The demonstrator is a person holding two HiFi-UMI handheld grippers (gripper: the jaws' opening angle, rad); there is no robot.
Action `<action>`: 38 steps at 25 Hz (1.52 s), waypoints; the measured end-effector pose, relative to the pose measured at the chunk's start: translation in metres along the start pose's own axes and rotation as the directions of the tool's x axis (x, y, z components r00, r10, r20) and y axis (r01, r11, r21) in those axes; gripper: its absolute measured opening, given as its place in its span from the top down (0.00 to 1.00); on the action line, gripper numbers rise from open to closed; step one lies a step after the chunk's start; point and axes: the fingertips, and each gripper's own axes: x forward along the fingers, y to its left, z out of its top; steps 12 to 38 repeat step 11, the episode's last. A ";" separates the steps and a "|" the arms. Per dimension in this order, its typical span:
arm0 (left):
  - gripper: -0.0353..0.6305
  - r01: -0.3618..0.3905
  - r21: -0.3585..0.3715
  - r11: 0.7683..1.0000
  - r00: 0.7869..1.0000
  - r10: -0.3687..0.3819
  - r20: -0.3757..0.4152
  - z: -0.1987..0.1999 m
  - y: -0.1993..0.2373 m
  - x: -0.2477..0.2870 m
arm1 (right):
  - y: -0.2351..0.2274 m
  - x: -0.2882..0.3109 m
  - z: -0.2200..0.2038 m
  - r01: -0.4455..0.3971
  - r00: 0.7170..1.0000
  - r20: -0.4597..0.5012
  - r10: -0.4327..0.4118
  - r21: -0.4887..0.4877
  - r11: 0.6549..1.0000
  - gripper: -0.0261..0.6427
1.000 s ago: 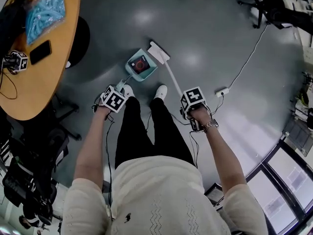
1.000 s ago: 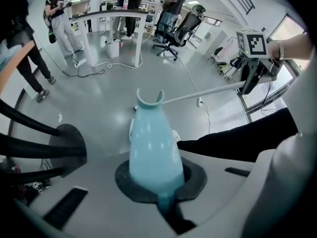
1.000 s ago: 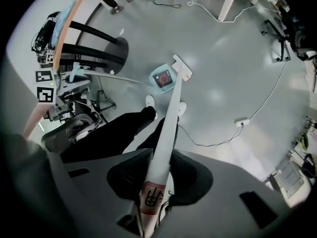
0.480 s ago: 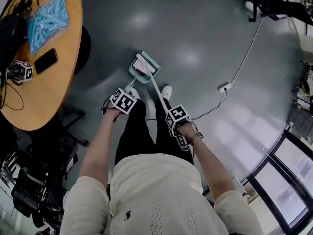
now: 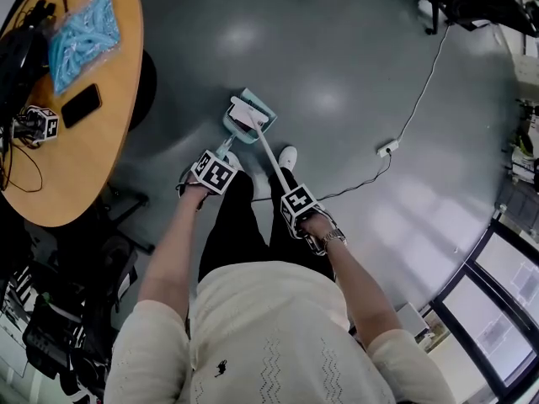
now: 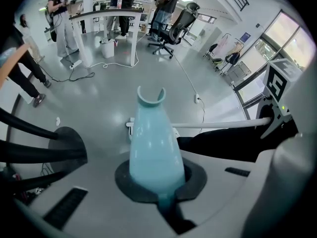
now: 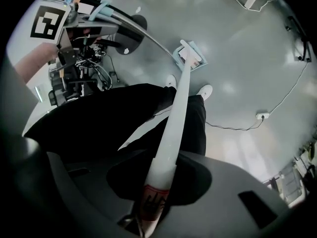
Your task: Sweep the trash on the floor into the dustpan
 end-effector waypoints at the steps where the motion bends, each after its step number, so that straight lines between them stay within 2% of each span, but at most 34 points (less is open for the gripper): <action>1: 0.93 -0.002 0.001 1.000 1.000 0.002 0.002 0.000 0.000 0.000 | 0.000 0.000 0.000 -0.004 1.000 0.002 0.004 0.004 1.000 0.80; 11: 0.93 -0.025 0.002 1.000 1.000 0.025 0.007 -0.001 -0.001 0.001 | -0.004 0.004 -0.003 0.001 1.000 0.028 -0.002 0.023 1.000 0.80; 38: 0.93 -0.025 0.002 1.000 1.000 0.025 0.007 -0.001 -0.001 0.001 | -0.004 0.004 -0.003 0.001 1.000 0.028 -0.002 0.023 1.000 0.80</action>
